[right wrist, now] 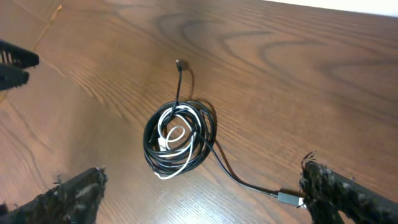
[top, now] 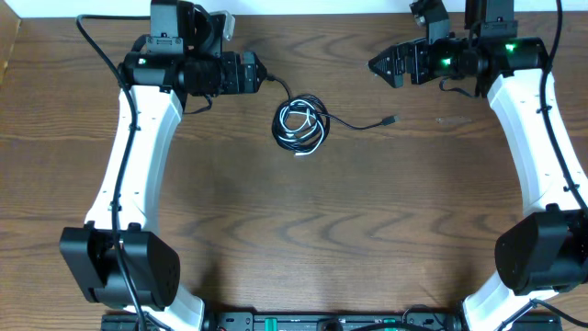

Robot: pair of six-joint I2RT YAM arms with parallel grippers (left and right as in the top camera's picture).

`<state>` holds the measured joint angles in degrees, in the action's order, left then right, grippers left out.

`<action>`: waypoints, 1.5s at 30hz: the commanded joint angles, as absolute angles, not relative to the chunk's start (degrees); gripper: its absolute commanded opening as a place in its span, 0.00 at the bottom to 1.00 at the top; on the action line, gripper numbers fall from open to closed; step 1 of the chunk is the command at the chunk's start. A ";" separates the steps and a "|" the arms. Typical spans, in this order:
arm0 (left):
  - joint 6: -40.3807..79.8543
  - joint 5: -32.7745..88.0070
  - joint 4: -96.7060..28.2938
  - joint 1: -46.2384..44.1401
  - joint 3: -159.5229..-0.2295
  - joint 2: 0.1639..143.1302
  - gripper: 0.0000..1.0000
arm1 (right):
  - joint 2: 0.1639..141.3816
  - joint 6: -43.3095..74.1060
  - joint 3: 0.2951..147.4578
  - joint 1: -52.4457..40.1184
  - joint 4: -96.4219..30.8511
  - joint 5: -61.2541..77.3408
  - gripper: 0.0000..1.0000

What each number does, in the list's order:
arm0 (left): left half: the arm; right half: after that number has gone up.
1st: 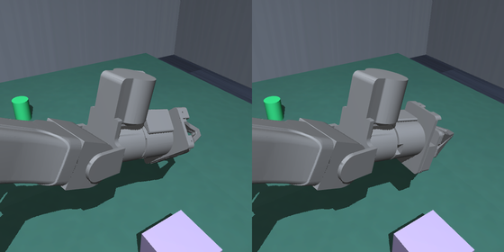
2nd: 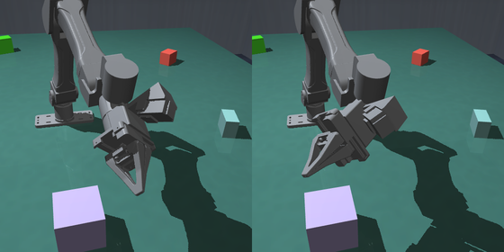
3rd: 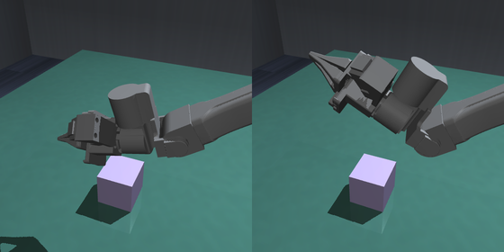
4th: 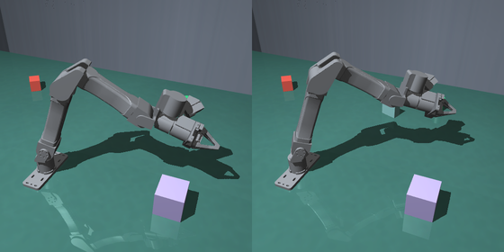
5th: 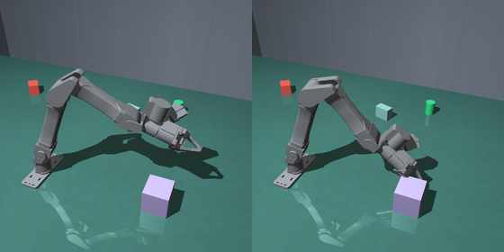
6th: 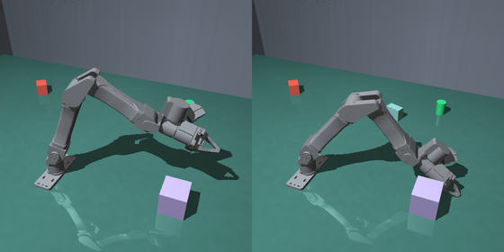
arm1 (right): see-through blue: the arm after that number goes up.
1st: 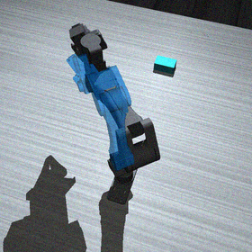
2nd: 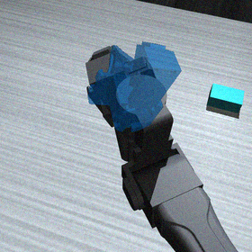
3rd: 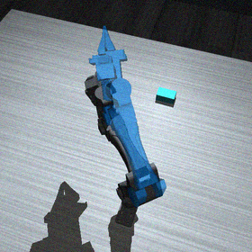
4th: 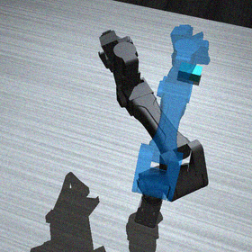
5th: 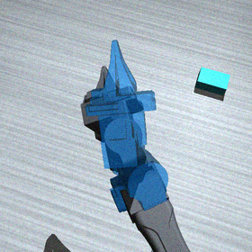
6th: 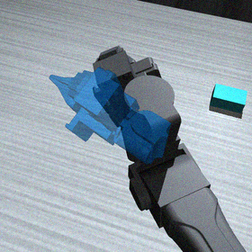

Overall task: Untangle cables
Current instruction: 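Raise both arms and move the left gripper toward the cable bundle, then grasp the black and white cable bundle with the left gripper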

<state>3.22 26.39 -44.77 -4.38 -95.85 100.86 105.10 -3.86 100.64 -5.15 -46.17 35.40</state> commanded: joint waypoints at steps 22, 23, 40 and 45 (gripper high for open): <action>18.37 11.62 -43.72 -13.37 -96.84 125.36 0.59 | 104.99 -0.82 101.89 -5.37 -50.17 28.40 0.86; 18.57 10.96 -43.75 -13.61 -96.84 125.95 0.58 | 105.01 -0.82 101.89 -5.37 -50.19 28.40 0.86; 20.93 9.78 -42.50 -14.24 -92.79 127.07 0.08 | 105.03 -0.64 101.82 -5.37 -50.43 28.40 0.84; 20.93 9.85 -40.88 -14.24 -90.78 127.11 0.08 | 105.03 -0.64 101.47 -5.37 -50.43 28.40 0.84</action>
